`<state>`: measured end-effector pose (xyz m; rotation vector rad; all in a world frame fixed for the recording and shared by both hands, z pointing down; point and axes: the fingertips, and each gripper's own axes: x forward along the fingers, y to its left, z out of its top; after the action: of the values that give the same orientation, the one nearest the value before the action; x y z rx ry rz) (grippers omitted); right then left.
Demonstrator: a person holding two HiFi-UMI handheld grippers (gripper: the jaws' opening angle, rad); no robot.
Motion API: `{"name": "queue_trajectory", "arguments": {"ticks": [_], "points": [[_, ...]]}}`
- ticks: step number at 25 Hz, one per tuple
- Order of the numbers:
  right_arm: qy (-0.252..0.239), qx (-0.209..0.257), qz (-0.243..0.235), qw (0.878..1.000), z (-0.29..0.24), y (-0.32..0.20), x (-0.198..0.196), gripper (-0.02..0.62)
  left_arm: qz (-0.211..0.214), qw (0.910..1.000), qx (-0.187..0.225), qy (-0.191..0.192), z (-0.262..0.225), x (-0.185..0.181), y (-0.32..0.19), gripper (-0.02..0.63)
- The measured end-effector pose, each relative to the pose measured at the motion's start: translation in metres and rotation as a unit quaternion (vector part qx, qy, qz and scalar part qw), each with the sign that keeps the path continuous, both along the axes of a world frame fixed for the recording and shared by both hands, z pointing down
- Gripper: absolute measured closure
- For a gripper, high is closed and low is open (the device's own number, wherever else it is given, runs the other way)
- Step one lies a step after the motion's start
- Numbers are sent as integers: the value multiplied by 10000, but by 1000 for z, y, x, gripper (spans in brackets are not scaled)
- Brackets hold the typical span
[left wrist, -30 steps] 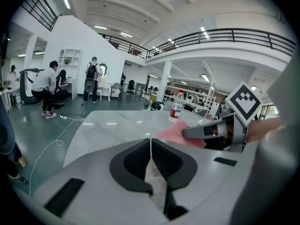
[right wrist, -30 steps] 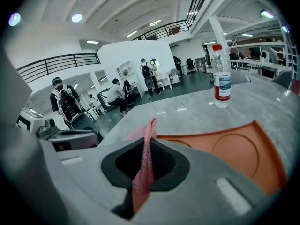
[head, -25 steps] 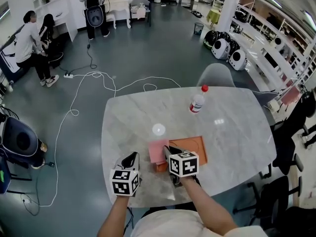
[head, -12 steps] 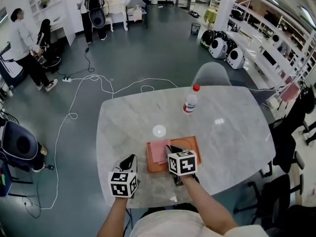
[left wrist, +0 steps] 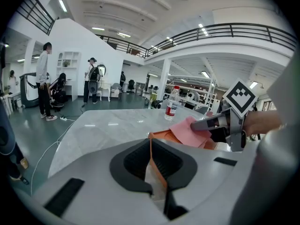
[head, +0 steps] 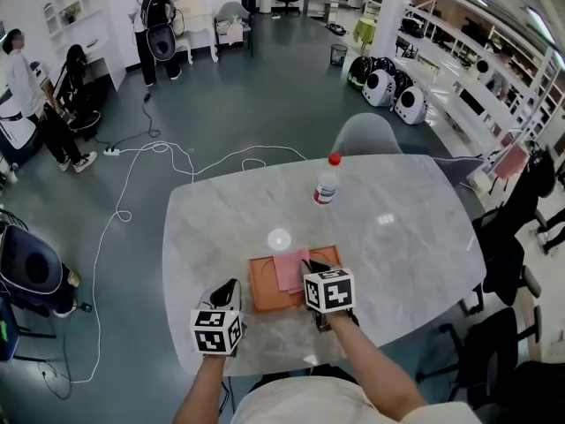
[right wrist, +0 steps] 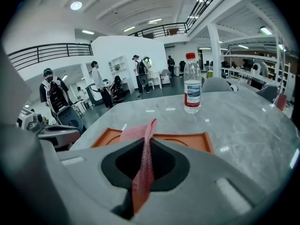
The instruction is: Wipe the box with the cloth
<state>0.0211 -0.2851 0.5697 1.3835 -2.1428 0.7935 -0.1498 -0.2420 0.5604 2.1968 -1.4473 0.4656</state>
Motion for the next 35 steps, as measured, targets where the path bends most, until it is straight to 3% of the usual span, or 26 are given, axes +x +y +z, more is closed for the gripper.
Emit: {"name": "queue_trajectory", "arguments": {"ticks": [30,35], "points": [[366,101,1005,9942,-5,7,124,577,281,9995,134,-17,2,33,8,591],[105,215,1075,9939,-18,9,121,577,374,9992,152,9,-1,37,10,591]]}}
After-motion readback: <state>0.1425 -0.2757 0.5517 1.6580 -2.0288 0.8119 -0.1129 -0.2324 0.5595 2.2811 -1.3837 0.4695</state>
